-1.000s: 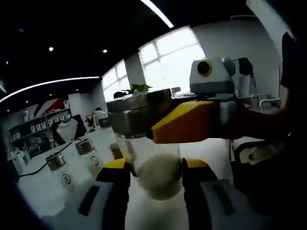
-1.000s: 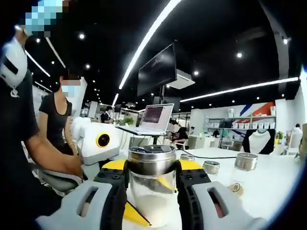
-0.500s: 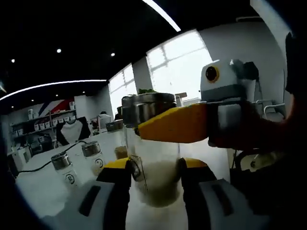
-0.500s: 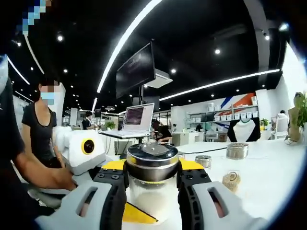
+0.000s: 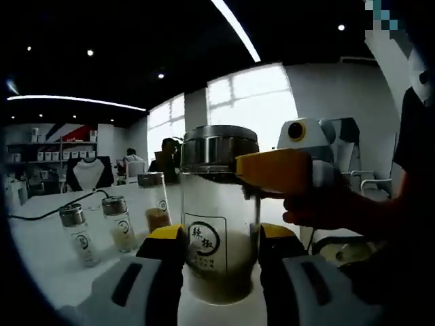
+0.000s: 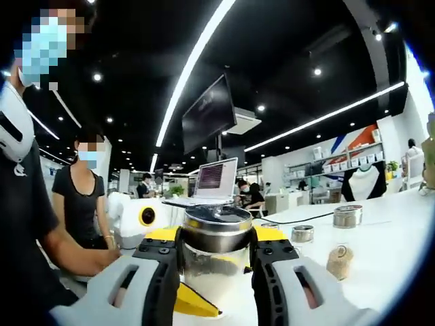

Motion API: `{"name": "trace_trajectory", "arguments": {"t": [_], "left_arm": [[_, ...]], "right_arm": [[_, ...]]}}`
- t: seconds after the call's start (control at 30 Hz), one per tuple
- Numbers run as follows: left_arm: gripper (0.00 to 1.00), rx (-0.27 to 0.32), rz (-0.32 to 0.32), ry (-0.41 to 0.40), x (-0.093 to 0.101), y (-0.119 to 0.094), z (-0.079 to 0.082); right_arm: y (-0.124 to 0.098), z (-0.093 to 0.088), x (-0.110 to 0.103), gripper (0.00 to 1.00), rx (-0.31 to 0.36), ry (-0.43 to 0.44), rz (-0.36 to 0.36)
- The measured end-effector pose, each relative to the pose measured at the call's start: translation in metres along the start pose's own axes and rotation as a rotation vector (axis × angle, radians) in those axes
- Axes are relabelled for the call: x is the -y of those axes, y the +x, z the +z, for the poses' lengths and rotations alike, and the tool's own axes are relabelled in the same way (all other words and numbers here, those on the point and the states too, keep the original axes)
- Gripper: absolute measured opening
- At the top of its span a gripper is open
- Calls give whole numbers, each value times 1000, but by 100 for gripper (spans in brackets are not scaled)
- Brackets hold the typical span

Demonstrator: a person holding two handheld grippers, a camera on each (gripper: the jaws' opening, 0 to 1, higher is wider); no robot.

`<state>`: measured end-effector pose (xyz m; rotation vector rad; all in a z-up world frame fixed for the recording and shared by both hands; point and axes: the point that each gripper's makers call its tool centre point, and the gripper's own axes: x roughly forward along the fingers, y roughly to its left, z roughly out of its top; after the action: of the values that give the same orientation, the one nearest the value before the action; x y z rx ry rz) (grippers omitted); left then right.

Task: Rotate the seasoning bottle until the label or dispensing opening points toward the visible target arrow and the bottle remains upright within the marked orientation range

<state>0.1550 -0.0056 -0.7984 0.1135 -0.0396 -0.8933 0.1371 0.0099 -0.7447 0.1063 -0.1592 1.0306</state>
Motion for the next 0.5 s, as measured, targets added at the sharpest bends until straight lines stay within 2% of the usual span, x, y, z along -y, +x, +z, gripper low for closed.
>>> {"name": "trace_trajectory", "arguments": {"t": [0.03,0.07,0.1,0.2,0.23,0.33,0.4,0.5], "left_arm": [[44,-57,86,38,-9,-3,-5],[44,-70,106,59,-11,-4,-6],[44,-57,136,131,-10,-6,-1],[44,-7,127,92,-3,-9,7],[44,-2,130,89,-3,-9,8],[44,-20,159,131,-3,-7,2],[44,-41,167,168,-4,-6,-3],[44,-38,148,153,-5,-7,-4]], "right_arm": [[1,-5,6,38,-19,5,-59],[2,-6,8,39,-23,14,-76],[4,-7,9,40,-15,19,-109],[6,0,6,42,52,22,-138],[6,0,5,43,54,22,-143],[7,-2,6,42,35,27,-143],[7,-5,1,40,46,107,-112],[7,-5,1,38,39,99,-108]]}}
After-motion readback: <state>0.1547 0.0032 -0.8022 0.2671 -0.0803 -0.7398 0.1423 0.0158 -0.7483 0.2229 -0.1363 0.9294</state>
